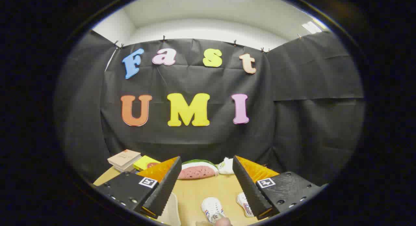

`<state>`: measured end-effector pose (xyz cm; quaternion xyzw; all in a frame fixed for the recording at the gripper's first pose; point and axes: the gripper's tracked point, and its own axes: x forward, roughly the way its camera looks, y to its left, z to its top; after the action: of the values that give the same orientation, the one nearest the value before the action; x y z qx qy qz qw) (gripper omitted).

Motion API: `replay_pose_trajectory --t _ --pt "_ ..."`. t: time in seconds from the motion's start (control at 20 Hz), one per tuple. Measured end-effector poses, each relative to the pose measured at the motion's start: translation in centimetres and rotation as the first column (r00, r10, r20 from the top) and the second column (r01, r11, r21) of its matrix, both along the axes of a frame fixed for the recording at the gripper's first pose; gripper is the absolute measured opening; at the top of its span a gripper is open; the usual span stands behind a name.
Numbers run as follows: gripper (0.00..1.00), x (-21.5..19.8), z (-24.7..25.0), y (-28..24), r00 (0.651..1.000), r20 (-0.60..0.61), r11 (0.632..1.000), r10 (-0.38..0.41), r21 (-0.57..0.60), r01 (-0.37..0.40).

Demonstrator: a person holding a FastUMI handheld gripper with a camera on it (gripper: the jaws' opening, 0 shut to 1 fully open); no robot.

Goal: Open the storage box then place both shoes into the box .Put the left shoe in first, then the right shoe, with the right side of both shoes facing outward in a uniform manner.

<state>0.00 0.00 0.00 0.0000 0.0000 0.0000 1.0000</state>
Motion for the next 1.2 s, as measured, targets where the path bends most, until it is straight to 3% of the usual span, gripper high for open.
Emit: replay_pose_trajectory --t 1.2 --pt "0.95 -1.7 2.6 2.5 0.987 0.048 0.987 0.155 -0.044 -0.153"
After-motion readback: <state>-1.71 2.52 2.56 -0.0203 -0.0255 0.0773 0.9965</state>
